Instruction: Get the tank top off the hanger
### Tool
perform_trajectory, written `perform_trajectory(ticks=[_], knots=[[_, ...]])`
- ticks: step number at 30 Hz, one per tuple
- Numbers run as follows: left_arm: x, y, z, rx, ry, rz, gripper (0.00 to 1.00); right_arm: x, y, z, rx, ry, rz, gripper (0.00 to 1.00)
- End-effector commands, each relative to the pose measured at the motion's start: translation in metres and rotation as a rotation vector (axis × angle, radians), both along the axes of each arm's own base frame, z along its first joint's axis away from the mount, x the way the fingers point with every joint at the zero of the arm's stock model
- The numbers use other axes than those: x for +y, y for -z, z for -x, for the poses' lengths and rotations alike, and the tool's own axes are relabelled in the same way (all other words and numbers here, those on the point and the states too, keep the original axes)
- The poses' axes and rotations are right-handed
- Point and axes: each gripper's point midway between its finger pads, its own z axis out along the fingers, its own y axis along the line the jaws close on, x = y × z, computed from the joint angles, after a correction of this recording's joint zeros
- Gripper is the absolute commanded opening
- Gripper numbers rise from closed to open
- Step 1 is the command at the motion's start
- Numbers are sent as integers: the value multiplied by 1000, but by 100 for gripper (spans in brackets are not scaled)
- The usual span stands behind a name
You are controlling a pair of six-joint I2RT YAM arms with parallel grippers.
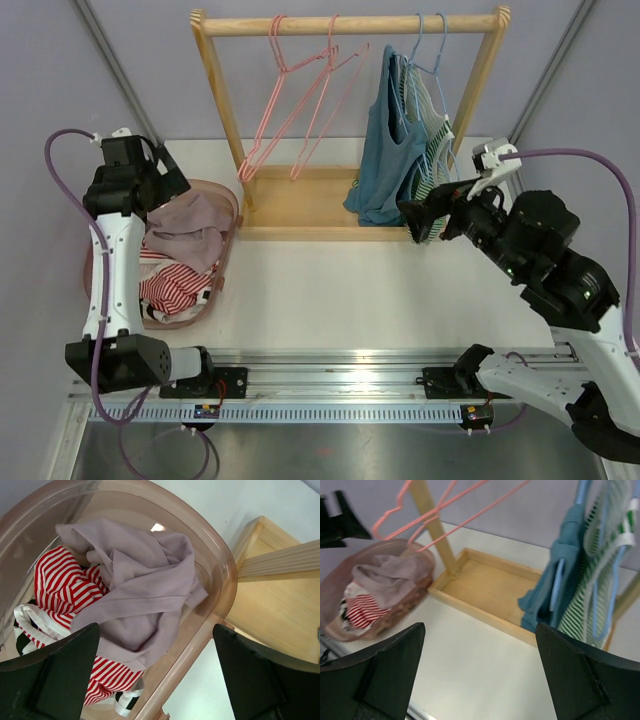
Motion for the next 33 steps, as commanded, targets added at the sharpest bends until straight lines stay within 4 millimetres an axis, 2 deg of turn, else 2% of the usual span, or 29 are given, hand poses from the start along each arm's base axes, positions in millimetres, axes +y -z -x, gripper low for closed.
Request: perform_trajectory(ticks=[1, 2, 6, 7, 9, 10, 12, 13, 15, 16, 17, 19, 20, 21, 22, 23, 25, 26, 27, 29, 30, 31, 33], knots=[[-18, -56, 15, -205, 81, 17, 99, -29, -4, -34, 39, 283, -14, 100], [-25, -61, 17, -234, 114, 29, 99, -33, 2, -44, 55, 342, 13, 99], [-49, -63, 39, -296, 193, 23, 99, -32, -10, -55, 33, 385, -7, 99], [-60, -54, 42, -281, 230, 30, 99, -30, -13, -59, 25, 387, -18, 99], [-71, -51, 52, -290, 273, 28, 99, -31, -20, -63, 11, 408, -16, 99], [-85, -41, 56, -267, 325, 34, 99, -28, -16, -70, 18, 421, 10, 99], [-98, -34, 64, -252, 373, 31, 99, -28, -25, -75, -2, 429, 30, 100], [-107, -28, 67, -233, 402, 18, 99, -22, -22, -82, 2, 428, 57, 97], [-115, -12, 72, -188, 429, 9, 99, -23, -33, -90, -15, 440, 57, 93], [-126, -7, 74, -179, 468, 6, 99, -18, -28, -99, -2, 435, 76, 90], [-130, 5, 75, -159, 480, -1, 99, -15, -39, -102, -13, 411, 57, 85], [-144, 16, 79, -143, 527, -6, 99, -16, -36, -120, 5, 422, 77, 76], [-146, 27, 80, -125, 537, -8, 99, -11, -45, -122, -7, 384, 66, 71], [-149, 31, 80, -114, 545, -9, 99, -16, -47, -130, -6, 395, 63, 71], [-151, 36, 81, -103, 555, -10, 99, -10, -40, -142, 13, 382, 79, 70], [-151, 39, 80, -97, 556, -12, 99, -11, -51, -145, -6, 388, 69, 70], [-152, 46, 81, -84, 568, -13, 99, -10, -43, -163, 10, 400, 110, 69], [-153, 49, 82, -80, 576, -13, 99, -12, -53, -166, -9, 408, 106, 69], [-154, 53, 83, -72, 583, -12, 99, -11, -54, -170, -8, 407, 110, 67], [-156, 55, 83, -71, 601, -7, 99, -8, -51, -184, 9, 395, 115, 62], [-156, 58, 84, -62, 601, -10, 99, -6, -49, -189, 16, 388, 119, 56], [-156, 58, 84, -62, 603, -12, 99, -3, -38, -199, 43, 390, 138, 56], [-155, 62, 84, -43, 603, -19, 99, -6, -40, -206, 40, 412, 145, 56]])
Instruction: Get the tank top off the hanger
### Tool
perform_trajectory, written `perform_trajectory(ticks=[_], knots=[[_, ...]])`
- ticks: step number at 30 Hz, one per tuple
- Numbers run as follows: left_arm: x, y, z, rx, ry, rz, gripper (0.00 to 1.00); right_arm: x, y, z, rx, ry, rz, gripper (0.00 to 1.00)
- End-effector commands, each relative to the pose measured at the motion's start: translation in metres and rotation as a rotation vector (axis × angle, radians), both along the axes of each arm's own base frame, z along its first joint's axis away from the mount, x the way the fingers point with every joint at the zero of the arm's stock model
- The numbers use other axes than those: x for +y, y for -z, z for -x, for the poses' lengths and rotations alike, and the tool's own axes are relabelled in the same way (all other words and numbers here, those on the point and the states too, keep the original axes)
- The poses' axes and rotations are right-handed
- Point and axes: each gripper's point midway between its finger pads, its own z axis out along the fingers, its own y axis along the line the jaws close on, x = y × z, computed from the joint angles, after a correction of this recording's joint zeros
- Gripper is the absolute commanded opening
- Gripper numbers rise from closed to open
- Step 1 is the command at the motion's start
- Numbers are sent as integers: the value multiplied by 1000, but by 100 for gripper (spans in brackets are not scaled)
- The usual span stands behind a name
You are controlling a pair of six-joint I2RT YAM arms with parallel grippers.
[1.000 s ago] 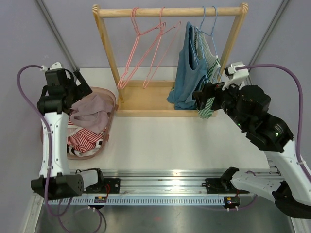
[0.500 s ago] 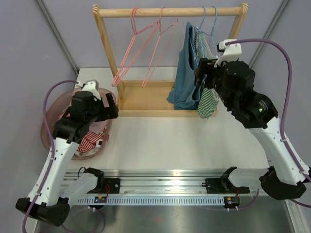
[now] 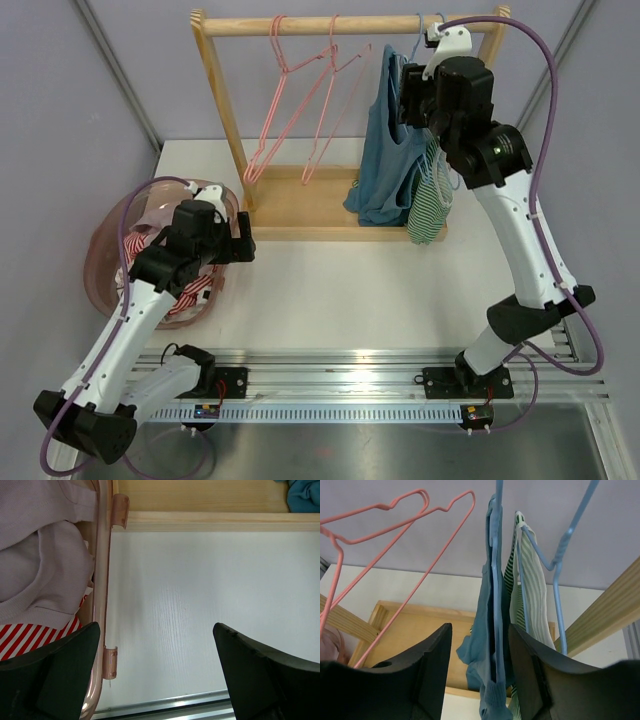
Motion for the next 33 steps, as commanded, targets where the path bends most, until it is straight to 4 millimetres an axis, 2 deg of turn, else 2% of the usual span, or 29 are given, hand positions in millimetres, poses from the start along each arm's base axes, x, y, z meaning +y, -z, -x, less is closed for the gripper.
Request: perform_trajectory(ticks=[1, 6, 12, 14, 18, 21, 26, 29, 33], knots=[[-4, -4, -8, -39, 26, -4, 99, 1, 1, -11, 12, -18, 23, 56], [-6, -3, -7, -35, 43, -3, 99, 14, 6, -20, 26, -62, 15, 51], [-6, -5, -6, -45, 50, 0, 99, 17, 7, -25, 28, -63, 19, 19], [-8, -5, -5, -46, 58, 6, 99, 17, 5, -25, 24, -62, 12, 1], [-20, -12, -1, -71, 117, 49, 99, 23, -8, -19, 0, -105, -24, 0], [-31, -21, 6, -100, 162, 81, 99, 24, -29, -10, -44, -127, -57, 0], [-38, -34, 15, -155, 195, 118, 99, 21, -59, 7, -116, -156, -91, 0], [-43, -44, 18, -190, 222, 147, 99, 21, -66, 13, -137, -173, -94, 0], [-44, -58, 21, -228, 233, 165, 99, 24, -61, 26, -110, -221, -97, 0]])
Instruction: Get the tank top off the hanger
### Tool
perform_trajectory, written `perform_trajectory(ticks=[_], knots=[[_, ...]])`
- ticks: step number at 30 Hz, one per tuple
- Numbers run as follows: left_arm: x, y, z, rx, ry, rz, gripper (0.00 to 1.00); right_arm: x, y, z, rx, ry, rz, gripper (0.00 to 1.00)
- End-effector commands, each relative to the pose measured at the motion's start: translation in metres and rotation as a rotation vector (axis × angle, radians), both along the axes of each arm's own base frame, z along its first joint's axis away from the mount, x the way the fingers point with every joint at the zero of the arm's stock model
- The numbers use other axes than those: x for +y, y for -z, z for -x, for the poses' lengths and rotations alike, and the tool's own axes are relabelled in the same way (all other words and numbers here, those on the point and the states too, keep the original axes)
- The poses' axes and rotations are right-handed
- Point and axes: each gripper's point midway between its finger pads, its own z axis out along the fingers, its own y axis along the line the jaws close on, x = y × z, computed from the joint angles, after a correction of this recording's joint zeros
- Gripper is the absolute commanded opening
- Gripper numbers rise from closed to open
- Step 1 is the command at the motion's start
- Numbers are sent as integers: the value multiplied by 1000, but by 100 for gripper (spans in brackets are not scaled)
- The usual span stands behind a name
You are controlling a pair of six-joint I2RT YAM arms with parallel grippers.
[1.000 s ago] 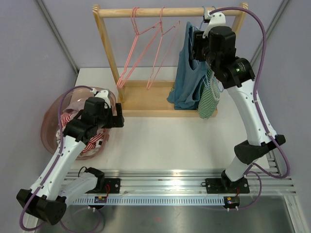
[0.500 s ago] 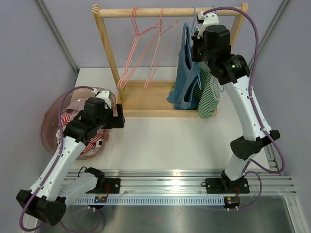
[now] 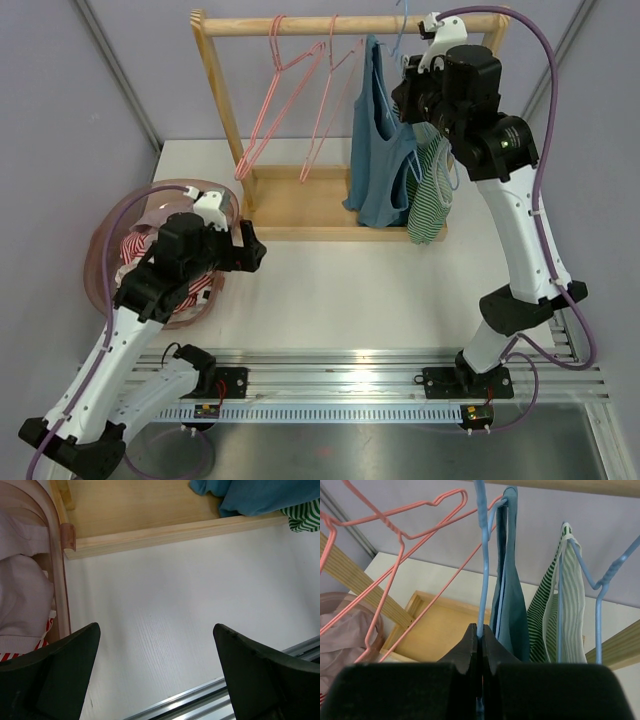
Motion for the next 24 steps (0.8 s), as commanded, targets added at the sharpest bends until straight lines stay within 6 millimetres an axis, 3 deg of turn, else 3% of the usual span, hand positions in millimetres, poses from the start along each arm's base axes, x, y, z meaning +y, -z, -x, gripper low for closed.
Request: perform_trajectory(ticks=[1, 2, 4, 8, 9, 11, 12, 14, 15, 16, 18, 19, 22, 24], knots=[[-12, -29, 0, -88, 55, 58, 99, -4, -45, 32, -108, -66, -73, 0], [-12, -35, 0, -102, 53, 65, 99, -6, -52, 42, -122, -78, -88, 0], [-12, -45, 2, -126, 56, 72, 99, -3, -48, 52, -104, -114, -104, 0], [-11, -79, 2, -191, 57, 95, 99, 0, -57, 94, -105, -233, -145, 0], [-11, -99, 4, -229, 59, 112, 99, 4, -54, 101, -90, -265, -148, 0], [-13, -118, 4, -257, 70, 127, 99, -1, -57, 119, -93, -290, -153, 0], [-14, -143, 5, -298, 79, 149, 99, 1, -55, 126, -84, -315, -153, 0], [-18, -167, 8, -335, 100, 172, 99, -6, -59, 144, -91, -330, -155, 0], [-17, -196, 14, -392, 109, 200, 99, -8, -59, 150, -91, -333, -157, 0], [-21, -208, 11, -402, 119, 209, 99, -10, -60, 156, -96, -338, -160, 0], [-25, -231, 14, -432, 145, 234, 99, -17, -69, 177, -119, -358, -178, 0], [-28, -256, 16, -473, 158, 258, 99, -21, -75, 190, -138, -367, -192, 0], [-31, -294, 19, -555, 174, 288, 99, -24, -86, 213, -156, -409, -229, 0], [-38, -305, 7, -579, 172, 285, 99, -25, -96, 234, -176, -460, -252, 0]])
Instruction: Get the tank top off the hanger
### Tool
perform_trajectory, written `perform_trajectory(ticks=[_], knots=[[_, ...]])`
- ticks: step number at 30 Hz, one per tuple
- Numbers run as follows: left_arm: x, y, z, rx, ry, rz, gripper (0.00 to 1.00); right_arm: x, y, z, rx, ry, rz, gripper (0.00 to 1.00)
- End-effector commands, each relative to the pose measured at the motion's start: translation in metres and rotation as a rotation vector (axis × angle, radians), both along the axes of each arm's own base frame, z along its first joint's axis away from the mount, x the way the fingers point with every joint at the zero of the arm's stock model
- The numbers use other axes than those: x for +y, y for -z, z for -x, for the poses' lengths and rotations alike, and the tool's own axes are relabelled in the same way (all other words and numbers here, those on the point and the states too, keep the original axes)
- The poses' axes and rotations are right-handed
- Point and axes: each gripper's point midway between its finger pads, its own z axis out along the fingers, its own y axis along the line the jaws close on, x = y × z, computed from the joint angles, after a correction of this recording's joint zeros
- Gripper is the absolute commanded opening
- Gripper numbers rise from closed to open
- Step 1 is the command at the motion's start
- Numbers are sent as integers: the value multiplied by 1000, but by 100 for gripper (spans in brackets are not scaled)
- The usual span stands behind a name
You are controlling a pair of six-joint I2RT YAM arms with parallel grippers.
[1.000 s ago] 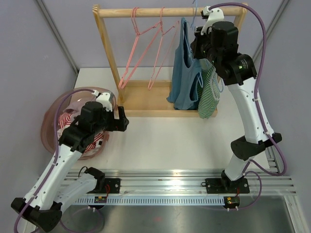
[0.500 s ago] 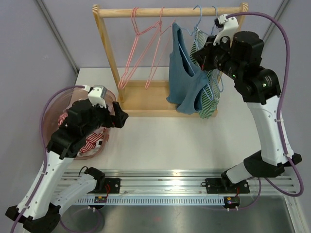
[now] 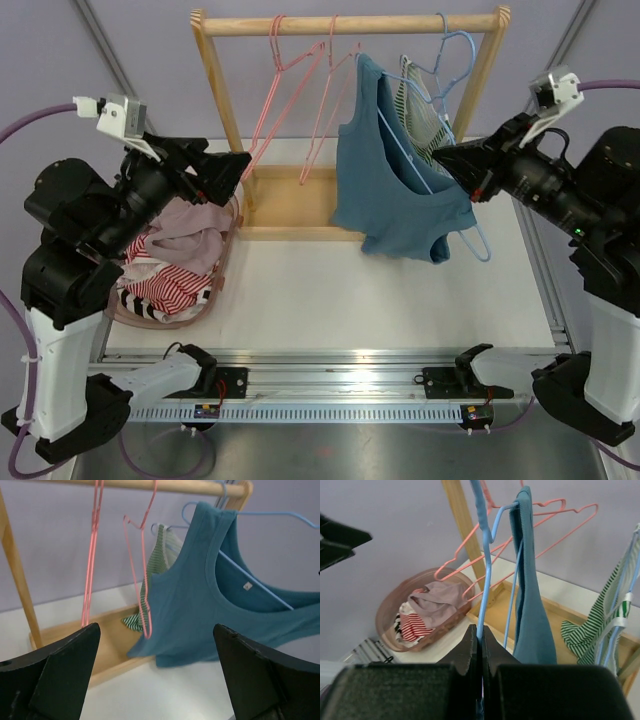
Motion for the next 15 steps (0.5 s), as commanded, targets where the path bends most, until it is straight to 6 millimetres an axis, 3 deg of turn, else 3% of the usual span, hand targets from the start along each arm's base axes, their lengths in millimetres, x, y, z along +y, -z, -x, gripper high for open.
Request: perform_trajectory(ticks=[1, 5, 7, 8, 10, 15], knots=[[-18, -25, -8, -67, 49, 0, 99, 1, -33, 39, -85, -107, -78, 0], [-35, -45, -15, -132, 93, 16, 99, -2, -42, 68, -120, -171, -89, 0], [-45, -55, -9, -193, 131, 27, 99, -5, -45, 78, -142, -184, -104, 0], [-51, -47, -12, -189, 136, 16, 99, -1, -38, 77, -125, -204, -98, 0], [-65, -52, -3, -250, 179, 6, 99, 3, -35, 82, -114, -236, -107, 0], [-98, -16, -14, -265, 142, -108, 99, 22, -3, 78, -10, -332, -96, 0]])
